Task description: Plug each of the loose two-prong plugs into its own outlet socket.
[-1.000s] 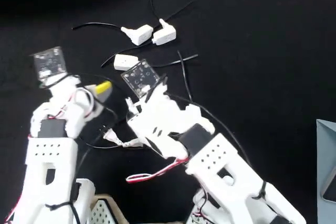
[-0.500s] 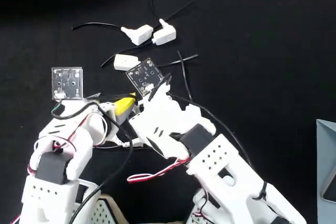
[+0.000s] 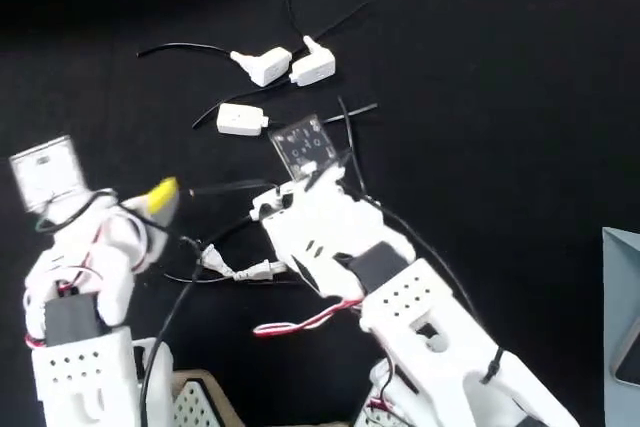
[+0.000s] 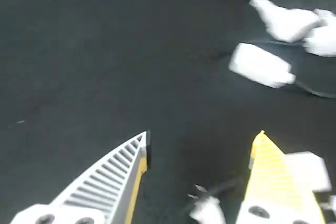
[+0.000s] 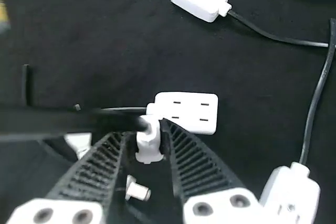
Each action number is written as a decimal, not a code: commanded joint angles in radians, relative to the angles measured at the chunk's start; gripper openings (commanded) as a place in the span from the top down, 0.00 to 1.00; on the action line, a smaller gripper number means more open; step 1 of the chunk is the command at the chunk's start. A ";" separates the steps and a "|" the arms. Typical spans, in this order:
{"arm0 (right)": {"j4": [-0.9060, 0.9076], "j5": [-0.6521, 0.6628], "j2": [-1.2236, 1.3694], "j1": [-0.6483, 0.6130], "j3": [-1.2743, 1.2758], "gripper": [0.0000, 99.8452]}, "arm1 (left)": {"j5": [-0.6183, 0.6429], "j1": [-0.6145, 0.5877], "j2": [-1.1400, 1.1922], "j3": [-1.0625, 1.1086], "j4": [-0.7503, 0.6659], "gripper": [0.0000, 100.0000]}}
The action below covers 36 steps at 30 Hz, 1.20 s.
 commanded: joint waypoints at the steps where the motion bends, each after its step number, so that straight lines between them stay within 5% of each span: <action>1: -0.232 -0.005 -0.004 0.029 0.099 0.99 | -0.069 -0.119 -0.009 0.093 -0.091 0.69; 10: -0.315 -0.011 0.018 0.133 0.119 0.99 | -0.075 -0.124 -0.009 0.226 -0.184 0.69; 19: -0.407 -0.011 0.358 0.138 0.001 0.99 | -0.086 -0.124 -0.009 0.246 -0.186 0.69; 36: -0.448 -0.011 0.364 0.187 0.018 0.99 | -0.115 -0.124 -0.009 0.246 -0.183 0.69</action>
